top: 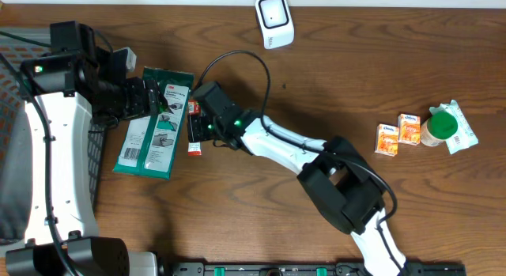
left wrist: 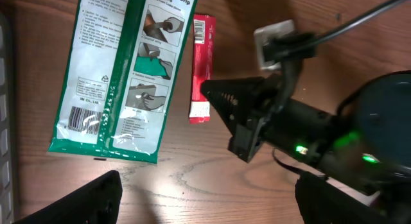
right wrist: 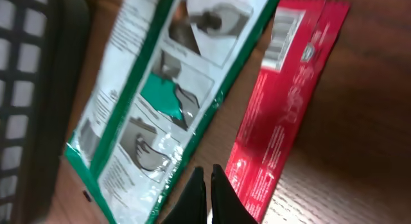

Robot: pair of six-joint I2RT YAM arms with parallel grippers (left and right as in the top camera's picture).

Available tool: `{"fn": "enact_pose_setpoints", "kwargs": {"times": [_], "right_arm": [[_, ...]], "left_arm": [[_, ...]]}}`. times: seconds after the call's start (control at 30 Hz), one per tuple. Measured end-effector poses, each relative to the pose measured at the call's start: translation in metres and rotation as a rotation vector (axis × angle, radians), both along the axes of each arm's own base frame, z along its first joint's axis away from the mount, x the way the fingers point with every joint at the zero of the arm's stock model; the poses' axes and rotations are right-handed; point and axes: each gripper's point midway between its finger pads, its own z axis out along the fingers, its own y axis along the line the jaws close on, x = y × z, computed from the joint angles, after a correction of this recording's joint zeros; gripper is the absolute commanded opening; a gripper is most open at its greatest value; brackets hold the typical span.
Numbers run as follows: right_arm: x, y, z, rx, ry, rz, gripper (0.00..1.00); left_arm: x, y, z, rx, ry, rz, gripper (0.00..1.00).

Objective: Scan the item barcode
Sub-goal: 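Grasp the red tube beside the gloves pack with the right gripper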

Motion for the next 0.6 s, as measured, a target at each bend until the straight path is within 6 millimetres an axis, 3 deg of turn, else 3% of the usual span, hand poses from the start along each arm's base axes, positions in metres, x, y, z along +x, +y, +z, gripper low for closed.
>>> {"fn": "enact_pose_setpoints", "kwargs": {"times": [0.27,0.4,0.6], "right_arm": [[-0.005,0.000,-0.030,-0.027,0.036,0.010,0.01],[-0.008,-0.002,-0.033,-0.044,0.047,0.023,0.01],[-0.022,-0.022,-0.037,-0.126,0.127,0.059,0.01]], "left_arm": [[0.000,0.000,0.000,0.000,0.000,0.000,0.87],[0.000,0.000,0.000,0.000,0.000,0.000,0.87],[0.000,0.000,0.000,0.000,0.000,0.000,0.87]]}}
